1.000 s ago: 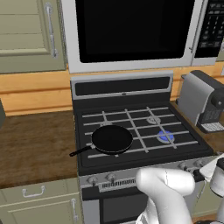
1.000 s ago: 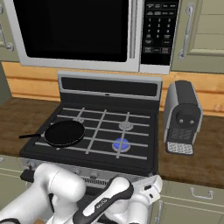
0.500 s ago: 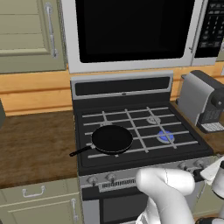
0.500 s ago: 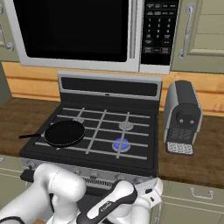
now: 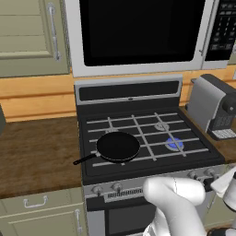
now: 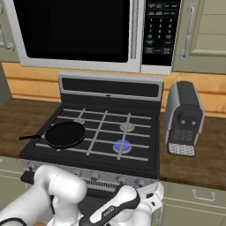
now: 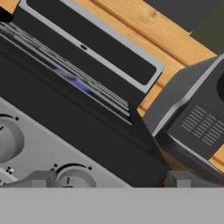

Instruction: Turn off the front right burner of the stove.

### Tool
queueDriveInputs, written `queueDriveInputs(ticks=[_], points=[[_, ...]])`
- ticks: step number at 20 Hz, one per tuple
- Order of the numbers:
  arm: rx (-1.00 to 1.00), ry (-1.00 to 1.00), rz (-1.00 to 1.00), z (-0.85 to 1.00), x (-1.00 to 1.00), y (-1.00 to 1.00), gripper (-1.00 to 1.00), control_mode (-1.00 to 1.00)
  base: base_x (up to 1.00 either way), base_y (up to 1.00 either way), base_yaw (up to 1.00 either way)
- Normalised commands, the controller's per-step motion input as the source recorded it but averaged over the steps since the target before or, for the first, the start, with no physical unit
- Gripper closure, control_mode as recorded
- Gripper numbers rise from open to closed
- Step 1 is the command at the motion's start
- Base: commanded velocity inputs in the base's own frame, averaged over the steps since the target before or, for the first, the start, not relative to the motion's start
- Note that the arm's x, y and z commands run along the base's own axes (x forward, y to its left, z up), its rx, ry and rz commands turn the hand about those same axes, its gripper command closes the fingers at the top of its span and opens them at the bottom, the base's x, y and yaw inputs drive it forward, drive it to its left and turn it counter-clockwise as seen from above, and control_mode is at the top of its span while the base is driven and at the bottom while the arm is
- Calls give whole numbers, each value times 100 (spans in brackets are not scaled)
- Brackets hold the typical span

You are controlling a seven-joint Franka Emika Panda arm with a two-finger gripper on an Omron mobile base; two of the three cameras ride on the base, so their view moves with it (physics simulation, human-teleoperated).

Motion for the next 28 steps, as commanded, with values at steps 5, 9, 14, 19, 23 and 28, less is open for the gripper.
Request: queueDriveInputs(ticks=[5,9,14,19,23,28], points=[[0,0,1,-15,0,0,-100,-100,0,0,0],[0,0,0,-18,0,0,-100,-100,0,0,0],[0,-1,0,-25,0,0,-100,-100,0,0,0],[0,-1,0,-14,1,0,-100,-100,0,0,0],[0,0,0,-7,6,0,-100,-100,0,0,0],[0,0,0,-2,12,0,-100,-100,0,0,0]])
